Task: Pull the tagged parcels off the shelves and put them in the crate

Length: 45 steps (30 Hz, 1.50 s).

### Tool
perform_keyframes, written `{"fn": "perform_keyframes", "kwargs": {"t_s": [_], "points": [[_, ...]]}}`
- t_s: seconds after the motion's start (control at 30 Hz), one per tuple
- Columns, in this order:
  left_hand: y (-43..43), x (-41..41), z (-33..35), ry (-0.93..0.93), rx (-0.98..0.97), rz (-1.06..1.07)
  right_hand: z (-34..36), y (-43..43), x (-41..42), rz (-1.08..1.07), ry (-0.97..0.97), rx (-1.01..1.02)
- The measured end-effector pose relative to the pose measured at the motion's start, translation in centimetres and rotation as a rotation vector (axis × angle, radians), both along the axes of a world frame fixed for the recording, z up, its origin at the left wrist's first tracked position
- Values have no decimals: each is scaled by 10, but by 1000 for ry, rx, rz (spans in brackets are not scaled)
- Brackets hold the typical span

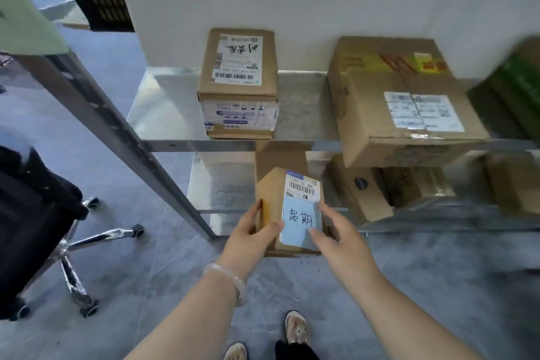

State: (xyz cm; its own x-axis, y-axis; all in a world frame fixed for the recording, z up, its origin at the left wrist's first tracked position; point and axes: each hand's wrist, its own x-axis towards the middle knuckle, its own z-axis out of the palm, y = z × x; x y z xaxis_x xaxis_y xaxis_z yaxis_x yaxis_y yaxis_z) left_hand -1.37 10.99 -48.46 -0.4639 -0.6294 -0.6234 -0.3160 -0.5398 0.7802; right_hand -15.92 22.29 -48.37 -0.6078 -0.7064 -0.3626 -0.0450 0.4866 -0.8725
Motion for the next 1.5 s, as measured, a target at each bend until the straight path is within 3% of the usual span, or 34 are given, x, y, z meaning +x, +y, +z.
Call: {"fn": "perform_keyframes", "kwargs": {"t_s": [0.17, 0.4, 0.7, 0.9, 1.23, 1.5], "points": [[36, -16, 49, 19, -53, -253, 55, 68, 5, -175, 22, -53], [113, -84, 119, 194, -164, -589, 130, 187, -2, -434, 289, -85], [301, -202, 209, 484, -217, -1099, 216, 390, 4, -765, 616, 147], [459, -259, 265, 606, -132, -1334, 268, 520, 8, -1009, 805, 400], [670, -258, 303, 646, 86, -1698, 293, 669, 89, -1495, 856, 724], [810, -186, 308, 643, 273, -2198, 298, 693, 184, -1902, 607, 1036]]}}
